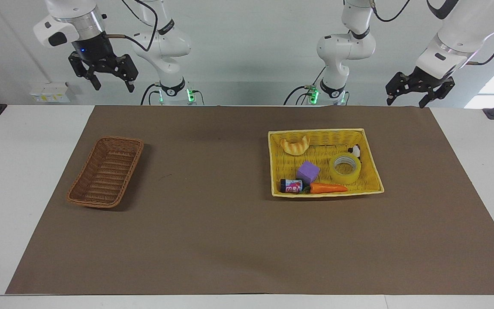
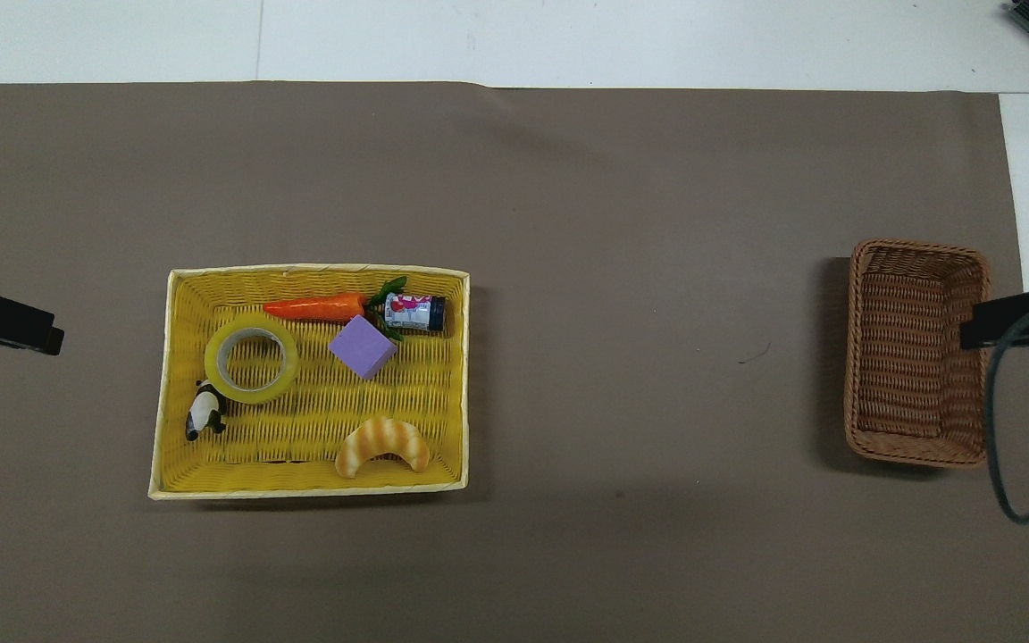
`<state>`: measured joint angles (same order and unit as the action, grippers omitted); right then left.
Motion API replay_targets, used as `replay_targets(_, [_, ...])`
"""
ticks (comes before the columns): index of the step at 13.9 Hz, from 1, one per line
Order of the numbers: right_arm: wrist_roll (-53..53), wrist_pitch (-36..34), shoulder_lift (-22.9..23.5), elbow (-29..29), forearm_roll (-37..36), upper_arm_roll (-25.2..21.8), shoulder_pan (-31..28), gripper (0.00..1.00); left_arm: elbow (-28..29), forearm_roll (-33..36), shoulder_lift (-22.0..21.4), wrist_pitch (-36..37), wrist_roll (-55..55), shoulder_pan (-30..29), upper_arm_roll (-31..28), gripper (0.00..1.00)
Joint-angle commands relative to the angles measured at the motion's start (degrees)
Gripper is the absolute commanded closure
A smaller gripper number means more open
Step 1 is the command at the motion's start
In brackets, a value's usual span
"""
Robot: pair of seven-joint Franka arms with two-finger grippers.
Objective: Move tape to another basket
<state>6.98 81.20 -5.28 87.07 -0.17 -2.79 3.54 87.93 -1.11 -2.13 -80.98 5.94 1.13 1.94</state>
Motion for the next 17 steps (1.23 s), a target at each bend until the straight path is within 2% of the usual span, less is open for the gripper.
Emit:
replay_targets(1, [0.5,0.4,-1.1,1.3,0.2,0.2,-0.5,0.0,-1.2,0.3,0.7,-0.5,1.0,1.6,-0.8,0.0])
replay_targets(17, [0.5,0.4,-1.1,1.3,0.2,0.2,-0.5,0.0,-0.8,0.3,-1.1,-0.4,0.0,0.9,-0.7,0.0])
